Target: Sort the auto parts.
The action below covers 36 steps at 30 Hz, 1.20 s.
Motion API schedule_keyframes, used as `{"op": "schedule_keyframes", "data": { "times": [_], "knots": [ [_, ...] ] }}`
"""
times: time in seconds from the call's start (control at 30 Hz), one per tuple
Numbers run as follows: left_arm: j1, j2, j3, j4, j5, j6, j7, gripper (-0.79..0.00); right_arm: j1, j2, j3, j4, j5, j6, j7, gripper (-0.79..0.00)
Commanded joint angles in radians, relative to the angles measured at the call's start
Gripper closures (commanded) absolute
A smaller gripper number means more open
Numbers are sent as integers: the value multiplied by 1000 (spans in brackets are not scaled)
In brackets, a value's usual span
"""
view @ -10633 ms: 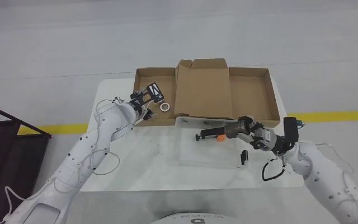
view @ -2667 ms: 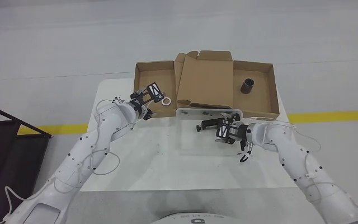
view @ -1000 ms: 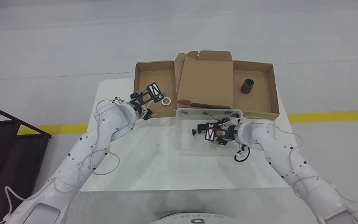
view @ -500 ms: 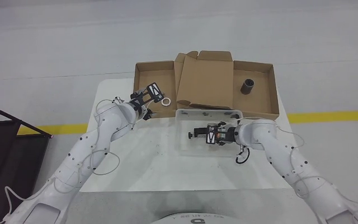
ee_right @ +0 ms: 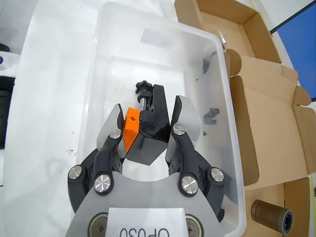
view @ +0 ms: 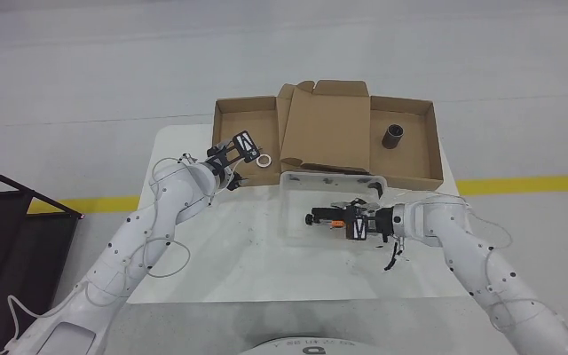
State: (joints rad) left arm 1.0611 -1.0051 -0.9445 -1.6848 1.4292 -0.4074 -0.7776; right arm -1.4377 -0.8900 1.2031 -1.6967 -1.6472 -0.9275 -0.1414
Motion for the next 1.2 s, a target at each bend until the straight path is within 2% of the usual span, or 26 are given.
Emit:
{"op": "schedule_keyframes", "data": {
  "times": [0.0, 0.17, 0.37, 0.57, 0.67, 0.8, 1.17],
  "knots": [
    [0, 0, 0, 0, 0, 0, 0, -785, -23, 6, 26, -5, -6, 14, -61, 0],
    [0, 0, 0, 0, 0, 0, 0, -785, -77, 20, 90, 2, -1, 42, -195, 0],
    [0, 0, 0, 0, 0, 0, 0, -785, -100, 24, 121, 15, 36, 49, -248, 0],
    [0, 0, 0, 0, 0, 0, 0, -785, -130, 26, 187, 46, 143, 109, -380, 0],
    [0, 0, 0, 0, 0, 0, 0, -785, -150, 29, 225, 63, 183, 99, -433, 0],
    [0, 0, 0, 0, 0, 0, 0, -785, -158, 29, 225, 48, 168, 116, -370, 0],
    [0, 0, 0, 0, 0, 0, 0, -785, -79, 1, 71, 17, 145, 188, -152, 0]
  ]
}}
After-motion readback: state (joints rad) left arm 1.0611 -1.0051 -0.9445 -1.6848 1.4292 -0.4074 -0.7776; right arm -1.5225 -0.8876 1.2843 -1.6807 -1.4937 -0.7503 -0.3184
